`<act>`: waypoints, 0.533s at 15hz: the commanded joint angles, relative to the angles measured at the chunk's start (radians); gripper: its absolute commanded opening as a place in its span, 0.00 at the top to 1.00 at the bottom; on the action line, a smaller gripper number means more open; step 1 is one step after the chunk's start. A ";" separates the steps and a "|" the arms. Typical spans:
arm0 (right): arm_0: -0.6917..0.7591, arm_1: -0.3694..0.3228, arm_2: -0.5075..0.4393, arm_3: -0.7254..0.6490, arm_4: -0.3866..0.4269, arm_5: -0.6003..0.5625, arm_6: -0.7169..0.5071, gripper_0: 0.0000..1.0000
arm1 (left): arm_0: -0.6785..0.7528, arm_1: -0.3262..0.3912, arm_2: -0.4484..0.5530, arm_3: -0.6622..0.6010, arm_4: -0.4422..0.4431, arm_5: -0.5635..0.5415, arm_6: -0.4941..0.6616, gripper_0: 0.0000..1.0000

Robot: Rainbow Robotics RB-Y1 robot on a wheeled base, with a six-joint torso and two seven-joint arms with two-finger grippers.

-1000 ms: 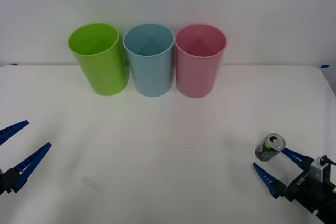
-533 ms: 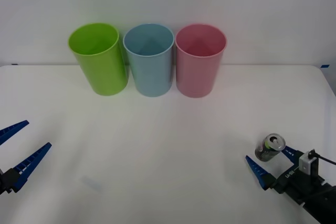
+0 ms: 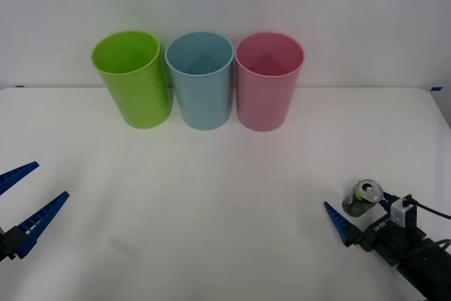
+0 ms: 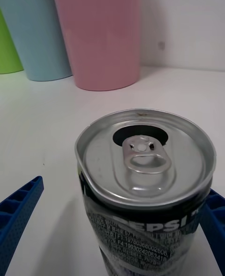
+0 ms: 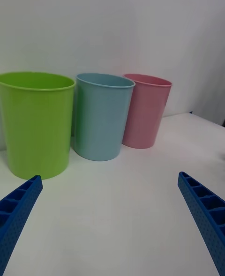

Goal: Grasp the object on the table and drop it into the matching bin: aluminum can to the light blue bin, PET bottle to the pink bin.

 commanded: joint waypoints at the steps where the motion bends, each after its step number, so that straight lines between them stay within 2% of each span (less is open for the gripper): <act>1: -0.002 0.001 0.004 0.001 -0.007 0.006 0.009 0.00 | 0.000 0.000 0.000 0.000 0.000 0.000 0.000 0.00; 6: -0.002 0.001 0.004 0.000 -0.010 0.008 0.021 0.00 | 0.000 0.000 0.000 0.000 0.000 0.000 0.000 0.00; 7: -0.002 0.001 0.004 0.000 -0.013 0.008 0.023 0.07 | 0.000 0.000 0.000 0.000 0.000 0.000 0.000 0.00; 8: -0.001 0.001 0.004 0.000 -0.016 0.006 0.028 0.79 | 0.000 0.000 0.000 0.000 0.000 0.000 0.000 0.00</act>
